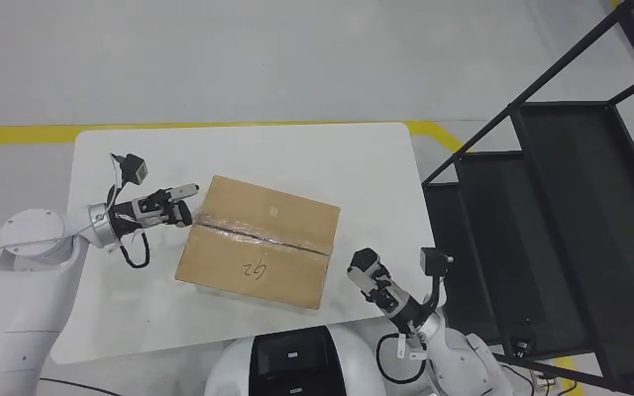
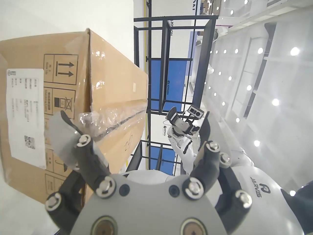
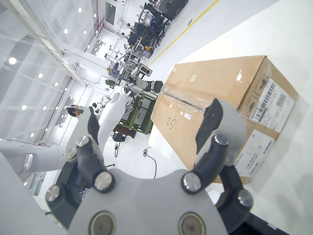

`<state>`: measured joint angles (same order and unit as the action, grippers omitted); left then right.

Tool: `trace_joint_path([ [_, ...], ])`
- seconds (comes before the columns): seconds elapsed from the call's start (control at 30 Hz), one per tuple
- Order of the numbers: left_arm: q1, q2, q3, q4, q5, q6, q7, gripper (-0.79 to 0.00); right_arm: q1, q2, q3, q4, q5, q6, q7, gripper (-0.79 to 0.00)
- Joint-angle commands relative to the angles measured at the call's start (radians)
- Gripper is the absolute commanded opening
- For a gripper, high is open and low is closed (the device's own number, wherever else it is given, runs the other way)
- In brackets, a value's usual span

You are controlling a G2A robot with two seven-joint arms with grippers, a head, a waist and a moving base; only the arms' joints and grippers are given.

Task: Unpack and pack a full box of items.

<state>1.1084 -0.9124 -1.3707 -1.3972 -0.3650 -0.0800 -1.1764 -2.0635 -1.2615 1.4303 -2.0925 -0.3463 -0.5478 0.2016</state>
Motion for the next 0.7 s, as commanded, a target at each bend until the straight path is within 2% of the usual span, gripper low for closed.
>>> trace_joint_path([
  [0.0, 0.002, 0.0, 0.002, -0.002, 0.001, 0.001, 0.003, 0.0, 0.003, 0.001, -0.003, -0.004, -0.002, 0.006, 0.001, 0.0],
  [0.17, -0.012, -0.005, 0.029, -0.005, 0.004, 0.004, 0.013, 0.0, 0.024, 0.003, -0.02, 0.0, -0.005, 0.019, 0.014, 0.0],
  [0.33, -0.012, -0.012, -0.028, 0.011, -0.128, -0.072, 0.133, 0.0, 0.047, 0.003, -0.038, -0.001, -0.057, 0.057, -0.009, 0.0],
  [0.53, 0.033, -0.015, -0.11, -0.013, -0.258, -0.165, 0.242, 0.0, 0.054, -0.007, -0.038, 0.014, -0.108, 0.038, -0.243, 0.0],
  [0.67, 0.072, -0.02, -0.134, -0.02, -0.318, -0.184, 0.31, 0.0, 0.042, -0.015, -0.039, 0.023, -0.155, 0.046, -0.388, 0.0],
])
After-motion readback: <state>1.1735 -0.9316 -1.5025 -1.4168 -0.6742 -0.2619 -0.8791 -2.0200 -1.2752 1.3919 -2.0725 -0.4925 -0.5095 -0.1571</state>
